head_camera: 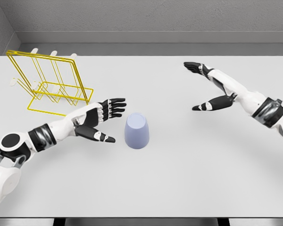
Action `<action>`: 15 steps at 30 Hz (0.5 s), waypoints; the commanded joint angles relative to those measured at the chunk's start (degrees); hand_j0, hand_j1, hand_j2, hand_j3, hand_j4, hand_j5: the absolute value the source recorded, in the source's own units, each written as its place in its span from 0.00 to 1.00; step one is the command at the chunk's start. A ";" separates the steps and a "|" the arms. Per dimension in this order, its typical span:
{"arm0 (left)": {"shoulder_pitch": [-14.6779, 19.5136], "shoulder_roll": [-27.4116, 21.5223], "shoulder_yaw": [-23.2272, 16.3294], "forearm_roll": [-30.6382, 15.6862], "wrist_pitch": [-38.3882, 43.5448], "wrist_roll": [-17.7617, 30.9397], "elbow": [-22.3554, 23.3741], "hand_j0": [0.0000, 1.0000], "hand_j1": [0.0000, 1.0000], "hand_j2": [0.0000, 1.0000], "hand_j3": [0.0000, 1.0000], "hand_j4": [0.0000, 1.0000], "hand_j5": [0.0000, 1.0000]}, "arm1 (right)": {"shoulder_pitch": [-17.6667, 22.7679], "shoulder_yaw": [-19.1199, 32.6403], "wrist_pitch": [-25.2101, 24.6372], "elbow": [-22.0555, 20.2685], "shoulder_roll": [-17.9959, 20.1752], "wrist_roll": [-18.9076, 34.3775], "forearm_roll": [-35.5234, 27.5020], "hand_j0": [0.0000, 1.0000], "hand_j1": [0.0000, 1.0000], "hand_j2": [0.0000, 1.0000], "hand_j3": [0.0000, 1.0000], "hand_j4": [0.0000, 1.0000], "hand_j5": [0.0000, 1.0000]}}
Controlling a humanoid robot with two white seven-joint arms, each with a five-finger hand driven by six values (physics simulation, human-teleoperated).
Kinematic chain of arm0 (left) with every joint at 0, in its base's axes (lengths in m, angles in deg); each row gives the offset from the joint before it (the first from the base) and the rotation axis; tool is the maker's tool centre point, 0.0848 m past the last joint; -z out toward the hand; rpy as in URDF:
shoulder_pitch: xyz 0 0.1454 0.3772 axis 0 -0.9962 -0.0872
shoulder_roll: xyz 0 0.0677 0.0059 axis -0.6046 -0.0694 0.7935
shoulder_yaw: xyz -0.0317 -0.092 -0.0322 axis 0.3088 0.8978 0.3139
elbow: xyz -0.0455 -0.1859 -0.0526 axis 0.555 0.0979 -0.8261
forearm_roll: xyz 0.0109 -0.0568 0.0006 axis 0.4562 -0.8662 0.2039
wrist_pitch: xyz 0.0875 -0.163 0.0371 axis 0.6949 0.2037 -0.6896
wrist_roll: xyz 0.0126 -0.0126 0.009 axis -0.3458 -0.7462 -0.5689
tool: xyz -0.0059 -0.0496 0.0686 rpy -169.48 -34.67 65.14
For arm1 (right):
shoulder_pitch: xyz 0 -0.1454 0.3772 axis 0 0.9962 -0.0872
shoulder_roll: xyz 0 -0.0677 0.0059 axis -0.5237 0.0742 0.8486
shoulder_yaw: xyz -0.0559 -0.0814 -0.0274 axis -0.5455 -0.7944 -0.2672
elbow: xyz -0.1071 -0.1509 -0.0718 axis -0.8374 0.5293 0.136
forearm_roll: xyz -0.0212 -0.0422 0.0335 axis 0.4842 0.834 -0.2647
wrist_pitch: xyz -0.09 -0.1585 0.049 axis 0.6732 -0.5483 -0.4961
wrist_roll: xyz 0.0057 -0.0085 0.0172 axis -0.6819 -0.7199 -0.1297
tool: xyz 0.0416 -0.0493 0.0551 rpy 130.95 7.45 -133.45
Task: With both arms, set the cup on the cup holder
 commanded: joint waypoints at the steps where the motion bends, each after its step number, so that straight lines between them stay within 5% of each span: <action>1: -0.09 0.94 1.09 -0.25 -0.94 0.00 1.06 1.00 1.00 1.00 1.00 1.00 1.00 | 0.00 -1.08 0.02 -0.02 3.96 -0.10 0.01 1.00 1.00 1.00 1.00 1.00 1.00; 4: -0.09 0.85 1.18 -0.34 -1.03 0.00 1.59 1.00 1.00 1.00 1.00 1.00 1.00 | -0.35 -2.58 0.02 -0.19 6.34 0.16 0.44 1.00 1.00 1.00 1.00 1.00 1.00; 10: 0.00 1.90 1.88 0.10 -0.94 0.00 2.47 1.00 1.00 1.00 1.00 1.00 1.00 | -5.54 -2.58 0.02 -0.11 6.69 -0.01 15.38 1.00 1.00 1.00 1.00 1.00 1.00; 13: -0.97 2.52 1.71 0.27 -1.03 0.00 2.38 1.00 1.00 1.00 1.00 1.00 1.00 | -5.98 -2.58 0.02 0.68 6.69 0.08 16.09 1.00 1.00 1.00 1.00 1.00 1.00; 15: -1.23 2.52 1.71 0.27 -3.05 0.00 2.21 1.00 1.00 1.00 1.00 1.00 1.00 | -8.61 -1.53 0.02 2.53 6.25 -0.01 25.92 1.00 1.00 1.00 1.00 1.00 1.00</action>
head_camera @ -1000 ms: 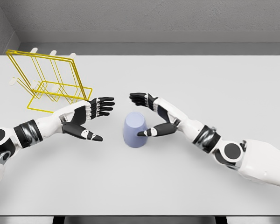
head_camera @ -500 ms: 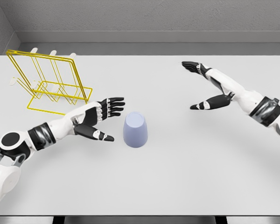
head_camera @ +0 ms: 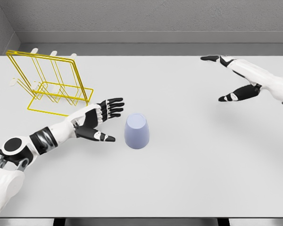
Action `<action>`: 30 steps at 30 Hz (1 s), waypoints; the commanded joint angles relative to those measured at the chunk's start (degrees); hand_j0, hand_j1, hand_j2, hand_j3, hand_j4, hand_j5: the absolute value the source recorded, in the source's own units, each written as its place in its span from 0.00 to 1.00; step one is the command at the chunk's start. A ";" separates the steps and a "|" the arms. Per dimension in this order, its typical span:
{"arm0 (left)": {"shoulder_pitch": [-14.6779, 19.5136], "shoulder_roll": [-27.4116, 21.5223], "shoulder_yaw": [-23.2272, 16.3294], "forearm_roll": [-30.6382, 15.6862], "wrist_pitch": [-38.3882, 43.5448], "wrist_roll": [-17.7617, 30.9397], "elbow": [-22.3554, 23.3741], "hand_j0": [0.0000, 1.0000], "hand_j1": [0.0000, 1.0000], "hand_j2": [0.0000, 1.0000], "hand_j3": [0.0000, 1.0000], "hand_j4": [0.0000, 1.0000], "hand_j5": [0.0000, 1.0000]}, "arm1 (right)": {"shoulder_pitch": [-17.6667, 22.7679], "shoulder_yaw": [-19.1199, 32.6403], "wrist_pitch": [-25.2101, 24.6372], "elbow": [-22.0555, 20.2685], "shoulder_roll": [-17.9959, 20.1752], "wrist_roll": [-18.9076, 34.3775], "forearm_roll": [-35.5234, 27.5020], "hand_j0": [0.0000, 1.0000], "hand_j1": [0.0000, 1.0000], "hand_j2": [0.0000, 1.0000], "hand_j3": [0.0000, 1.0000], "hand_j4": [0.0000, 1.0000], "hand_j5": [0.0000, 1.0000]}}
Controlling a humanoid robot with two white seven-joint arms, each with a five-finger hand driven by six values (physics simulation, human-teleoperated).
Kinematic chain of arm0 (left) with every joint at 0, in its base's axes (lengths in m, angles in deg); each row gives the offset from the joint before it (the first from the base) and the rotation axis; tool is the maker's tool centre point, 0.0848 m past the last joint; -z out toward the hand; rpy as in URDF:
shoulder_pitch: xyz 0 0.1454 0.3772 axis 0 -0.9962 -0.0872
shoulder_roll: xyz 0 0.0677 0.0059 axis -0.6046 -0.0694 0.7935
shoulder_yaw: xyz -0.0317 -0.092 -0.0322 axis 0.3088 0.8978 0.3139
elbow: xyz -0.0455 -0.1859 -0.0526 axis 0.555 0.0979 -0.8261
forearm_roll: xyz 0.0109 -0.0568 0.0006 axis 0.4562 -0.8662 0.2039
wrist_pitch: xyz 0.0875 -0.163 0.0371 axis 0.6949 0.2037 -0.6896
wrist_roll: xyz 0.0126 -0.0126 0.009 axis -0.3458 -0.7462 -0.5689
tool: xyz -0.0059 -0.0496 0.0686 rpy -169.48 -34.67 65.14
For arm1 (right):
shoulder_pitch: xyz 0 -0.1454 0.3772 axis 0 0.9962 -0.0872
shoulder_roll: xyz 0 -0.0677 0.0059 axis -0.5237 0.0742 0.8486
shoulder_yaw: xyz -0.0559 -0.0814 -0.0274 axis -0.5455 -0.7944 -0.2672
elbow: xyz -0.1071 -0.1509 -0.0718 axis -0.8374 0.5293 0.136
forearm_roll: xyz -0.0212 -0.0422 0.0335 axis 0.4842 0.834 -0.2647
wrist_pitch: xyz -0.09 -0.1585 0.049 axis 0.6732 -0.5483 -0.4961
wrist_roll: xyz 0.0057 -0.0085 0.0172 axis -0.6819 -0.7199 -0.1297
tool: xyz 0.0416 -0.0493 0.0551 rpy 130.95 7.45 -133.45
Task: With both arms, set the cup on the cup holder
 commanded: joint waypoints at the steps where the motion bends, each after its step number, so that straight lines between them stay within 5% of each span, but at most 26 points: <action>1: 0.00 0.26 -0.06 -0.32 -1.07 0.01 -0.19 1.00 1.00 1.00 1.00 1.00 1.00 | 0.00 3.11 0.04 2.11 -0.23 -0.07 10.26 1.00 1.00 1.00 1.00 1.00 1.00; 7: 0.00 2.01 -0.68 0.03 -1.07 0.01 -0.19 1.00 1.00 1.00 1.00 1.00 1.00 | -0.09 12.87 0.04 6.15 0.12 -0.59 16.59 1.00 1.00 1.00 1.00 1.00 1.00; 10: 0.00 4.39 -0.59 1.79 -0.98 0.01 0.07 1.00 1.00 1.00 1.00 1.00 1.00 | 0.09 12.70 0.04 7.21 -0.15 0.02 17.12 1.00 1.00 1.00 1.00 1.00 1.00; 15: 0.00 4.48 -0.59 1.88 -0.90 0.01 0.34 1.00 1.00 1.00 1.00 1.00 1.00 | 0.09 13.05 0.04 7.30 -0.76 0.11 28.72 1.00 1.00 1.00 1.00 1.00 1.00; 30: 0.00 4.74 -0.68 1.88 -0.72 0.01 1.66 1.00 1.00 1.00 1.00 1.00 1.00 | 0.70 14.10 0.04 9.23 -2.70 0.02 28.72 1.00 1.00 1.00 1.00 1.00 1.00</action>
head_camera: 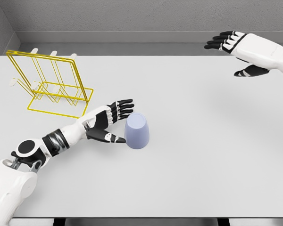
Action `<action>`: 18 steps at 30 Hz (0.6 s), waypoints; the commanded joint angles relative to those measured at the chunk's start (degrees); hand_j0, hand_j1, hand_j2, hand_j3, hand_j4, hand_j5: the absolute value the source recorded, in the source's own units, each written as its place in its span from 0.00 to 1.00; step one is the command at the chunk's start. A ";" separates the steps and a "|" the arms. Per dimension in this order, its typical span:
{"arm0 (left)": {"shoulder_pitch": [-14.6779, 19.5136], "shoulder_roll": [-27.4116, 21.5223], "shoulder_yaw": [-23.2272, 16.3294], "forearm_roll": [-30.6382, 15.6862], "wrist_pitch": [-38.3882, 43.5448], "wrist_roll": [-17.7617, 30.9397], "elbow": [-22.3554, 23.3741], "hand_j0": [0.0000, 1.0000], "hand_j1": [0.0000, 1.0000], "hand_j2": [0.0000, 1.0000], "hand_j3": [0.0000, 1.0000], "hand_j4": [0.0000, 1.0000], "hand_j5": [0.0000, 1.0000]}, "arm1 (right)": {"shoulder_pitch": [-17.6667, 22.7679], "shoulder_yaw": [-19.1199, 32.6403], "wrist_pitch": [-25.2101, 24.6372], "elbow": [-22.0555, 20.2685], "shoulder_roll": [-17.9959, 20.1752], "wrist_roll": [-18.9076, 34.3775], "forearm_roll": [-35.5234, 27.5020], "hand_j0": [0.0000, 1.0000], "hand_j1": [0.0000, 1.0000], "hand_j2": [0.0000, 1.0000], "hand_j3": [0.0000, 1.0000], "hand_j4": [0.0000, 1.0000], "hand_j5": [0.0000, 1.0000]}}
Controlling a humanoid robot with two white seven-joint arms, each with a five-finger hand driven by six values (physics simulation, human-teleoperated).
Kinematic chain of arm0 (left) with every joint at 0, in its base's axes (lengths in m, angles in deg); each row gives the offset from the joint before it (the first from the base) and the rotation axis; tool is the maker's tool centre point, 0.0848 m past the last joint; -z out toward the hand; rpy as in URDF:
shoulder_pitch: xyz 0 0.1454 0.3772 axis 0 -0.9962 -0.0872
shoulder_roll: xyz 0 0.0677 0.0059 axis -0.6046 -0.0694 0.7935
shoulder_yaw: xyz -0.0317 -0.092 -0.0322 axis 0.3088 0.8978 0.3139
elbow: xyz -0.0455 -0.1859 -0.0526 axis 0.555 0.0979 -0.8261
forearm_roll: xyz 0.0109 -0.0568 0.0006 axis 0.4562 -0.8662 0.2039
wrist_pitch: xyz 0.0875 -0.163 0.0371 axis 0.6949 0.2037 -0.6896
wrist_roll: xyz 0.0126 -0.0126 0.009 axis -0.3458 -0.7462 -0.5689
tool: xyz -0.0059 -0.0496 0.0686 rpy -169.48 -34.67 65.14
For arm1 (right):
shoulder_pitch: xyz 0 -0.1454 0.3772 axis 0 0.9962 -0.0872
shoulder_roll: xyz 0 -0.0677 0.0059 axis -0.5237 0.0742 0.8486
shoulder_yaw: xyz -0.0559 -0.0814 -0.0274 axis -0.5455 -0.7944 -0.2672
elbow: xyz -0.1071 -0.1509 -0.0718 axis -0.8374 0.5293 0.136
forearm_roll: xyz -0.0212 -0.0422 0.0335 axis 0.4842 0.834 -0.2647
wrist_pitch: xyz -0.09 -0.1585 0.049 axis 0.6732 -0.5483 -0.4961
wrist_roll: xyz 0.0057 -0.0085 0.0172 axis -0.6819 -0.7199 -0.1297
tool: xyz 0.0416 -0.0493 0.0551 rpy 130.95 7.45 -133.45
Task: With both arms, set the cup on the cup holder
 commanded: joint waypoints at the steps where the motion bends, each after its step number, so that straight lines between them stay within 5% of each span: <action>1: 0.00 0.02 -0.08 -0.38 0.03 0.01 -0.11 1.00 1.00 1.00 1.00 1.00 1.00 | 0.00 0.27 0.06 0.42 -0.03 0.06 -0.34 1.00 1.00 1.00 1.00 1.00 1.00; 18: 0.09 2.83 -1.75 0.41 0.12 0.01 -0.11 1.00 1.00 1.00 1.00 1.00 1.00 | 2.90 0.80 0.06 1.92 -0.03 0.06 -0.34 1.00 1.00 1.00 1.00 1.00 1.00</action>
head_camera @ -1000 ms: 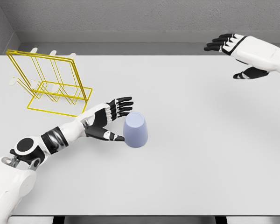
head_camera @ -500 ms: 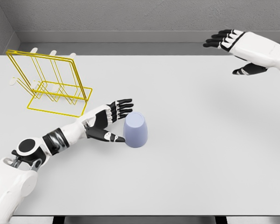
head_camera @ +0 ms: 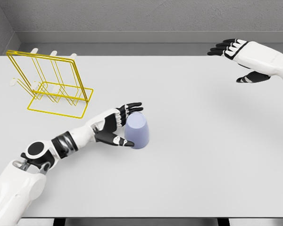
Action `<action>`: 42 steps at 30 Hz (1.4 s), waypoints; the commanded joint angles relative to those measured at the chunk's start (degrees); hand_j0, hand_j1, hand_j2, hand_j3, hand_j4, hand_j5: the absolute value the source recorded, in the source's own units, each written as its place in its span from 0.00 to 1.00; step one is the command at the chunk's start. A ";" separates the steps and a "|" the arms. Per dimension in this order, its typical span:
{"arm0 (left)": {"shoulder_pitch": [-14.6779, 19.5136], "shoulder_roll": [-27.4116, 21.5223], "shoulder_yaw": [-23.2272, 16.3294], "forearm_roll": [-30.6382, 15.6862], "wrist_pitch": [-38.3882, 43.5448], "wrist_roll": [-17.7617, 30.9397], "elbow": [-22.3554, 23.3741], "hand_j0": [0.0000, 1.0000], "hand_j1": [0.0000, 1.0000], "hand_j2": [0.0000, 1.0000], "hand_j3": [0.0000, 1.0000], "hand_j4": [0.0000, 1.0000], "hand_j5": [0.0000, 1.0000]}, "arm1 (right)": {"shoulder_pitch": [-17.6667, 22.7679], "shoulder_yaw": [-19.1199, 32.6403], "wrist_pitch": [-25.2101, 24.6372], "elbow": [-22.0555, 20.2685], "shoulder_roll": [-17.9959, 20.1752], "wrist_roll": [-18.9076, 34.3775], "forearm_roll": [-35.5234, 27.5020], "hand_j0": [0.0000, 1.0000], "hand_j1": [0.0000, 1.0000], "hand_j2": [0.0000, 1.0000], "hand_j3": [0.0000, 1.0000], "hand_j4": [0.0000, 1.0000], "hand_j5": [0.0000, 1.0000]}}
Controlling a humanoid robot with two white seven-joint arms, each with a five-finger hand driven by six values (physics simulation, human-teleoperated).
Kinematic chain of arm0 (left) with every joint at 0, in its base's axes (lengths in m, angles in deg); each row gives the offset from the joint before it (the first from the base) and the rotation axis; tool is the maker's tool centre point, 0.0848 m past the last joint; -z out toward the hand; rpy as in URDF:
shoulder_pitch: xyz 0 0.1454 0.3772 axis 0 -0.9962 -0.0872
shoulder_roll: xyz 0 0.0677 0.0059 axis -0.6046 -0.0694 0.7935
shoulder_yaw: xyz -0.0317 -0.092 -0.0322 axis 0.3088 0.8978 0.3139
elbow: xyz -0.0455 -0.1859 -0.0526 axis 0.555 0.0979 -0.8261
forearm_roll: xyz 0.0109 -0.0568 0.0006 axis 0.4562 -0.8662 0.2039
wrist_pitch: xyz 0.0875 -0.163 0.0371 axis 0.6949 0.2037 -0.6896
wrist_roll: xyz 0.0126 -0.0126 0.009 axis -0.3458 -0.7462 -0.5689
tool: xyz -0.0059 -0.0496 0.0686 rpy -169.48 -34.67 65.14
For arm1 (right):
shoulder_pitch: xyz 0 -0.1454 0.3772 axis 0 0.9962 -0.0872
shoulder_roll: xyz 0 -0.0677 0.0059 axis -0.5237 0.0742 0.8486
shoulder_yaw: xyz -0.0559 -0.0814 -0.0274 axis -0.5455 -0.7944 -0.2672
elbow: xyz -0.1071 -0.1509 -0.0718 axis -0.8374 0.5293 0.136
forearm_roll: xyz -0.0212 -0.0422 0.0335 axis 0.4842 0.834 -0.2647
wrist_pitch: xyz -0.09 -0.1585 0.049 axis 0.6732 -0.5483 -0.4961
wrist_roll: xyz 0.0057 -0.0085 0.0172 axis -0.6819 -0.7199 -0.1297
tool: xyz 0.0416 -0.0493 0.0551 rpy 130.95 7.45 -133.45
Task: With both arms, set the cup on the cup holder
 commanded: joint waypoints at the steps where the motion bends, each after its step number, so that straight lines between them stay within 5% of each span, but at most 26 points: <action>1: 0.09 0.48 -0.06 0.27 0.04 0.02 -0.02 1.00 1.00 1.00 1.00 1.00 1.00 | 0.17 0.85 0.06 -0.02 0.00 -0.10 -0.37 1.00 1.00 1.00 1.00 1.00 1.00; 11: 0.09 1.01 -1.11 1.15 0.22 0.02 -0.02 1.00 1.00 1.00 1.00 1.00 1.00 | 0.79 0.94 0.06 -0.02 0.08 -0.10 -0.28 1.00 1.00 1.00 1.00 1.00 1.00; 18: 0.18 1.18 -0.85 0.98 1.98 0.02 0.06 0.76 0.76 0.76 0.76 0.76 0.76 | 0.70 1.03 0.06 -0.02 0.52 -0.10 -0.28 1.00 1.00 1.00 1.00 1.00 1.00; 42: 0.53 2.42 0.12 0.71 4.26 0.02 0.06 0.51 0.51 0.51 0.51 0.51 0.51 | 0.26 1.38 0.06 -0.37 0.87 -0.02 -0.28 1.00 1.00 1.00 1.00 1.00 1.00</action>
